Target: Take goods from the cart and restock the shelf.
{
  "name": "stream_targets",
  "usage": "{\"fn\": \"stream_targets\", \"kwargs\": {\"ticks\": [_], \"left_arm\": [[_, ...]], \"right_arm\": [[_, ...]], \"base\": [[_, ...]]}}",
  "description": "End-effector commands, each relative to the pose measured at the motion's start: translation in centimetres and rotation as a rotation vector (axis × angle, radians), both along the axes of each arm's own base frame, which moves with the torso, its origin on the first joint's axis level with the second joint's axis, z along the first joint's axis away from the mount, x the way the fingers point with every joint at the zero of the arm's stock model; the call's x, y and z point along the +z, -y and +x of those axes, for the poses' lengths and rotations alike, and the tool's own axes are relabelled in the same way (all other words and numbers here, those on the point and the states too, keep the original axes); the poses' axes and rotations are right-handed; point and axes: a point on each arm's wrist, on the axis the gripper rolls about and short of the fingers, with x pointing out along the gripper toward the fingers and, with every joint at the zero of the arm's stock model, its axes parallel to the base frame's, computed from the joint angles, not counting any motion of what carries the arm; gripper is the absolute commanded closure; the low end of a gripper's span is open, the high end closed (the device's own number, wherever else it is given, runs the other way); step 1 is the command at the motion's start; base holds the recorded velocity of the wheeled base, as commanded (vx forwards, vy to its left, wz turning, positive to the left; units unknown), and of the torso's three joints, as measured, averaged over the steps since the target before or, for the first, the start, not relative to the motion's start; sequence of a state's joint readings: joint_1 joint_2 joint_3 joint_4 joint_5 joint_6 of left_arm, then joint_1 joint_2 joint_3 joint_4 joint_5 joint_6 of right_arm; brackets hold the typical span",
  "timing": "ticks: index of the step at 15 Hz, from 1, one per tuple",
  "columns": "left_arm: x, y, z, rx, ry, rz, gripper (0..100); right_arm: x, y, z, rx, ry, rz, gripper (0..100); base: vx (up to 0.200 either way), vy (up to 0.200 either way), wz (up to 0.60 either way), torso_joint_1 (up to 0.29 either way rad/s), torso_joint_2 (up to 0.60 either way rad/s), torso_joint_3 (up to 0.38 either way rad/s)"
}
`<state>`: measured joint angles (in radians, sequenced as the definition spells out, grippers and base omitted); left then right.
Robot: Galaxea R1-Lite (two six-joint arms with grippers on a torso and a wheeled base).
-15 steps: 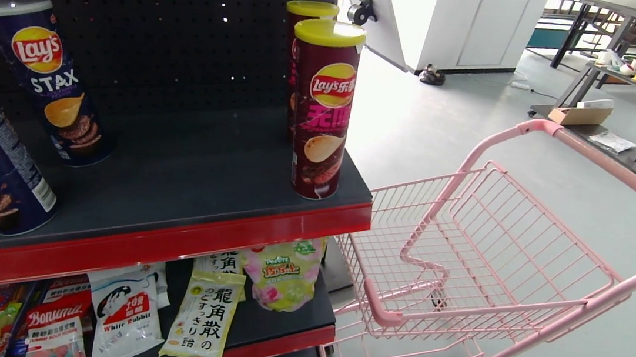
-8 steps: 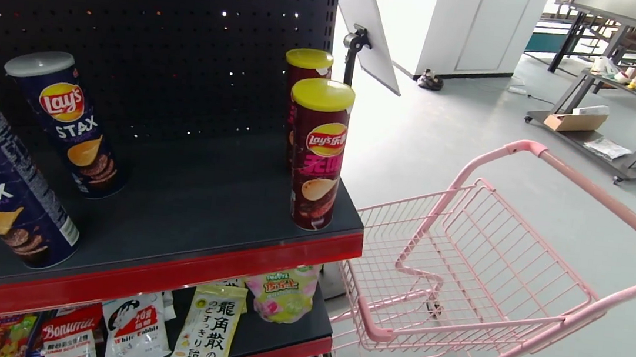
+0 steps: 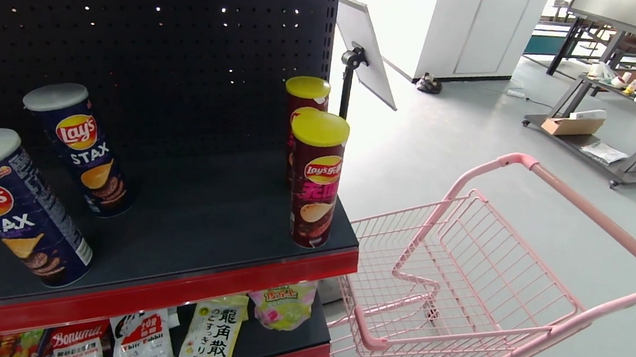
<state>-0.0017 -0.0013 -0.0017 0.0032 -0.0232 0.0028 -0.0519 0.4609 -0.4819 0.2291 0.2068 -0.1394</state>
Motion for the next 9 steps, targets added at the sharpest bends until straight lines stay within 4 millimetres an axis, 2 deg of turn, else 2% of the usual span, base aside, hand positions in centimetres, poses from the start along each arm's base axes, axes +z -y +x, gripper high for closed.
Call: {"fn": "stream_targets", "kwargs": {"ticks": [1,5,9], "left_arm": [[0.00,0.00,0.01,0.000,-0.001,0.000,0],[0.00,0.00,0.01,0.000,-0.001,0.000,0],[0.00,0.00,0.01,0.000,-0.001,0.000,0]], "right_arm": [[-0.10,0.00,0.03,0.001,-0.004,-0.006,100],[-0.32,-0.01,-0.21,-0.003,0.002,-0.006,100],[-0.73,-0.02,-0.31,-0.003,0.000,-0.006,100]], "base": [[0.000,0.000,0.00,0.105,-0.29,-0.159],[0.000,0.000,0.00,0.016,-0.03,-0.021],[0.000,0.000,0.60,0.004,0.00,0.001]]}}
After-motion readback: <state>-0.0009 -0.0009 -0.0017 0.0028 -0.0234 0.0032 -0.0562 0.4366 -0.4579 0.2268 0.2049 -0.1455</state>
